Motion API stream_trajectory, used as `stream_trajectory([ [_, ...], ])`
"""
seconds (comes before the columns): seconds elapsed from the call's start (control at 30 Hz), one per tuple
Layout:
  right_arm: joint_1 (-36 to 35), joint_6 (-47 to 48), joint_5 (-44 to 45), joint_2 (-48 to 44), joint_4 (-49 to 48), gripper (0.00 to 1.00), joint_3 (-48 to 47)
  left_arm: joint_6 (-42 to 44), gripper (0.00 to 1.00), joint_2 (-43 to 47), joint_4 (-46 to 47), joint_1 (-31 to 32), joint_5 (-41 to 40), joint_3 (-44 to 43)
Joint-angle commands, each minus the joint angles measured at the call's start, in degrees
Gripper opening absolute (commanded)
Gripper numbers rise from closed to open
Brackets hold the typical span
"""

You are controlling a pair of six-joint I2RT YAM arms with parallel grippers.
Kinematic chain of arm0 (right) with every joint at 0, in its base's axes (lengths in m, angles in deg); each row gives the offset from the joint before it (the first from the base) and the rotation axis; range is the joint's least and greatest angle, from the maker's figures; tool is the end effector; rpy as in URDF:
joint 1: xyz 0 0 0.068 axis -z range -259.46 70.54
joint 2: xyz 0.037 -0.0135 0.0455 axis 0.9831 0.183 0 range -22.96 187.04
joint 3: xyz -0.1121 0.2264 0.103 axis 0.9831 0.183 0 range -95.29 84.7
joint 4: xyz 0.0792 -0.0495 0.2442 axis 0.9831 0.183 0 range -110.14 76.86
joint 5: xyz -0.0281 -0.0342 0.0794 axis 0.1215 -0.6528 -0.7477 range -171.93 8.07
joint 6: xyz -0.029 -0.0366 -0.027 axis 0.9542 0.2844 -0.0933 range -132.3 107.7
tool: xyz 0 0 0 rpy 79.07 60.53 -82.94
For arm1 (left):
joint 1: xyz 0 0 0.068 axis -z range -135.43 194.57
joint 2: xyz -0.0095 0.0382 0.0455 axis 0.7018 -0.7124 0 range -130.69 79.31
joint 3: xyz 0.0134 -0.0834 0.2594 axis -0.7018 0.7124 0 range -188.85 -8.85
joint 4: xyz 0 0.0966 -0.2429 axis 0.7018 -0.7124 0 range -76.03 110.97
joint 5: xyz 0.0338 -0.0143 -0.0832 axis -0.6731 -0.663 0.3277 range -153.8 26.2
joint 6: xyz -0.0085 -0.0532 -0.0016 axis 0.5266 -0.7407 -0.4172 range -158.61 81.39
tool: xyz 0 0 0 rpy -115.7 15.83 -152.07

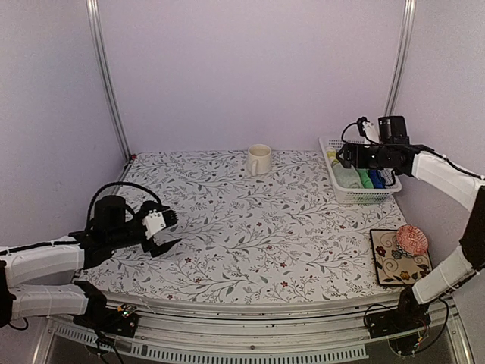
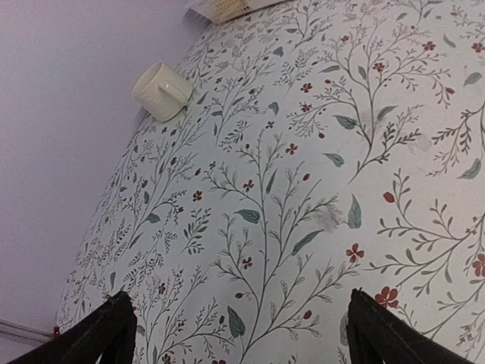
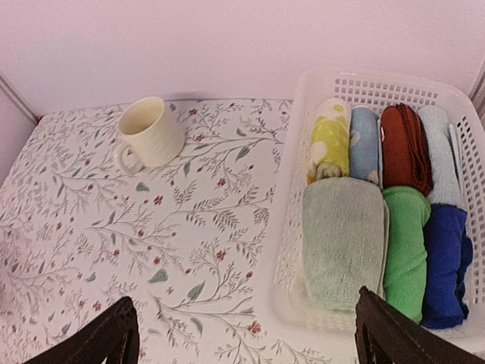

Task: Roll the towels
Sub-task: Reset both arms

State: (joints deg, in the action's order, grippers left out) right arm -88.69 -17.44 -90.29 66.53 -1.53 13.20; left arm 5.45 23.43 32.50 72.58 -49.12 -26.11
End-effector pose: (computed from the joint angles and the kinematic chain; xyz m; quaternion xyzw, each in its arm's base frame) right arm 0.3514 0.0624 0.2937 -0.0646 0.8892 0.1207 0.4365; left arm 0.1700 -0.1006 0.1767 0.5516 0.6450 -0.0356 0.5277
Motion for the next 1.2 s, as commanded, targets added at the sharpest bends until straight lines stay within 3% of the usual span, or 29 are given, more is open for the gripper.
stream_trajectory([
  [0.0,-4.14,-1.98,2.91,-16.82,-5.00,0.99,14.51,-8.75,0.97,2.61,-4.90,-6.07,1.39,-3.51],
  [0.23,-10.13,-7.16,0.03,-43.24,-9.98,0.99,34.48,-19.54,0.97,7.98,-10.11,-17.17,5.43,-5.03],
  [0.43,-18.90,-7.55,4.69,-54.83,-6.63,0.99,41.26,-25.08,0.97,11.01,-14.58,-24.39,5.29,-5.97],
  [0.63,-32.16,-8.40,13.32,-53.24,-8.72,0.99,44.41,-26.54,0.97,21.16,-17.43,-29.41,3.84,-4.40],
  [0.87,-33.28,-8.21,11.39,-49.27,-10.76,0.99,44.68,-26.74,0.97,33.33,-16.42,-33.97,8.11,-0.29],
  [1.17,-33.37,-8.28,14.40,-58.77,-13.22,0.99,49.07,-26.09,0.97,30.64,-17.10,-35.73,11.11,-0.72],
])
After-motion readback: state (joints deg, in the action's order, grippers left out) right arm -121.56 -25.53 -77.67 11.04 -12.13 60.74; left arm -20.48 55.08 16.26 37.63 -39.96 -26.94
